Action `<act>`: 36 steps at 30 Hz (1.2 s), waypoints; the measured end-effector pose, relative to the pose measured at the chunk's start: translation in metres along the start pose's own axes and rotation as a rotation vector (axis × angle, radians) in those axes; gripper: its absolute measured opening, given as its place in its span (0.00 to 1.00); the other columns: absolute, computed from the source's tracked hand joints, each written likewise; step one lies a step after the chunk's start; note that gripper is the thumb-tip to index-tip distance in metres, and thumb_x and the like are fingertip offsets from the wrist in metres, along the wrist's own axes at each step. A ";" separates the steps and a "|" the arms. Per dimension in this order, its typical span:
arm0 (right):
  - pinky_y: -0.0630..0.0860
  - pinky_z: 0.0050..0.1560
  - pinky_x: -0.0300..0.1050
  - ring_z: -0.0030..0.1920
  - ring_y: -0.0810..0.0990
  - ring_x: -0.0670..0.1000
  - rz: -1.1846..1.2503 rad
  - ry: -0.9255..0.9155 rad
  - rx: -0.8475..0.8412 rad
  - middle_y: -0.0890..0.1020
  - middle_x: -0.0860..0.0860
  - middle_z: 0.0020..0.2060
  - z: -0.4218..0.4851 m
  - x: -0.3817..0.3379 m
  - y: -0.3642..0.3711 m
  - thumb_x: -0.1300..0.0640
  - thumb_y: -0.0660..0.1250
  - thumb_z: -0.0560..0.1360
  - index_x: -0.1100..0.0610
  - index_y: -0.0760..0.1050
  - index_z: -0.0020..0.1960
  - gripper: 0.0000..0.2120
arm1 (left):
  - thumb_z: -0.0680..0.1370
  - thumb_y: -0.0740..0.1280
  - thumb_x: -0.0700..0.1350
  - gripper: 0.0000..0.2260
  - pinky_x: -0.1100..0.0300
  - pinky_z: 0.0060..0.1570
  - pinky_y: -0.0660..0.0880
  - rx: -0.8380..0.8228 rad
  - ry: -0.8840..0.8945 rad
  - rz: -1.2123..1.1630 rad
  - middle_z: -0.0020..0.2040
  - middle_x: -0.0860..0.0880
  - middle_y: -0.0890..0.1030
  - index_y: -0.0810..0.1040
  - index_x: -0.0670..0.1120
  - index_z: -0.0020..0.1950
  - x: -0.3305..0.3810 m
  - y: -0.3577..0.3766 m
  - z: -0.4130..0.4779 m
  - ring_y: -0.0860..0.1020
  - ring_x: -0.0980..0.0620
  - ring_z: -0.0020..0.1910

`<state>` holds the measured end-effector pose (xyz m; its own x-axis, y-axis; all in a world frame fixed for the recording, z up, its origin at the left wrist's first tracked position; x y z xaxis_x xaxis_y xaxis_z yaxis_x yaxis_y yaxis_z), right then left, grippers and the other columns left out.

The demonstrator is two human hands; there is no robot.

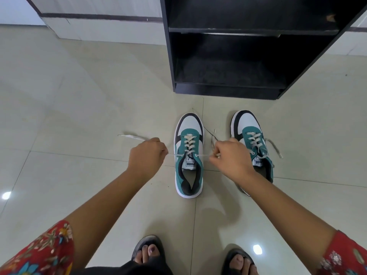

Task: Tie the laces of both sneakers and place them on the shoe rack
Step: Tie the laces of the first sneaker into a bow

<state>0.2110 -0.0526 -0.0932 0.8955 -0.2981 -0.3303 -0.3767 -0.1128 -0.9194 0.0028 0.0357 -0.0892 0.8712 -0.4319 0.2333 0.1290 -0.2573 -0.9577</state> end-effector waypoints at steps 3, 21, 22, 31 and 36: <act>0.69 0.39 0.47 0.48 0.74 0.54 -0.012 0.037 -0.015 0.82 0.54 0.38 -0.005 0.000 0.003 0.54 0.64 0.70 0.59 0.76 0.40 0.08 | 0.79 0.60 0.47 0.10 0.60 0.32 0.62 0.006 -0.010 0.004 0.45 0.51 0.79 0.82 0.48 0.48 -0.006 0.003 0.000 0.77 0.48 0.40; 0.72 0.46 0.41 0.51 0.73 0.45 0.286 0.030 0.256 0.74 0.48 0.58 -0.018 0.005 0.003 0.47 0.63 0.76 0.52 0.71 0.61 0.16 | 0.76 0.64 0.56 0.08 0.57 0.39 0.74 0.157 -0.297 -0.575 0.48 0.58 0.76 0.75 0.54 0.51 -0.002 0.018 -0.032 0.77 0.55 0.35; 0.72 0.43 0.41 0.46 0.75 0.45 0.387 0.104 0.244 0.77 0.48 0.53 -0.023 0.002 0.006 0.46 0.61 0.77 0.53 0.74 0.56 0.13 | 0.77 0.62 0.57 0.10 0.55 0.40 0.74 0.107 -0.379 -0.675 0.45 0.55 0.78 0.77 0.52 0.47 0.000 0.022 -0.035 0.78 0.53 0.36; 0.72 0.32 0.34 0.37 0.77 0.44 1.350 0.632 -0.176 0.81 0.50 0.40 -0.015 -0.037 0.029 0.56 0.66 0.75 0.56 0.75 0.45 0.03 | 0.79 0.62 0.47 0.11 0.68 0.39 0.69 -0.253 -0.466 -1.280 0.45 0.56 0.81 0.80 0.45 0.55 0.034 0.014 -0.014 0.77 0.64 0.43; 0.69 0.34 0.37 0.38 0.76 0.46 1.261 0.717 -0.116 0.80 0.52 0.41 -0.011 -0.043 0.039 0.54 0.69 0.73 0.60 0.76 0.50 0.11 | 0.79 0.61 0.43 0.09 0.73 0.40 0.70 -0.153 -0.373 -1.225 0.48 0.47 0.79 0.79 0.42 0.45 0.043 0.011 -0.009 0.77 0.64 0.43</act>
<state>0.1552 -0.0546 -0.1121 -0.3329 -0.6511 -0.6821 -0.8557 0.5125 -0.0716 0.0373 0.0065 -0.0882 0.3060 0.4151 0.8568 0.9004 -0.4185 -0.1188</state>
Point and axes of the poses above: each hand's wrist, its own z-axis towards the middle knuckle, its own y-axis out of the palm, x = y × z, the point moved 1 cm from there along z, towards the middle knuckle
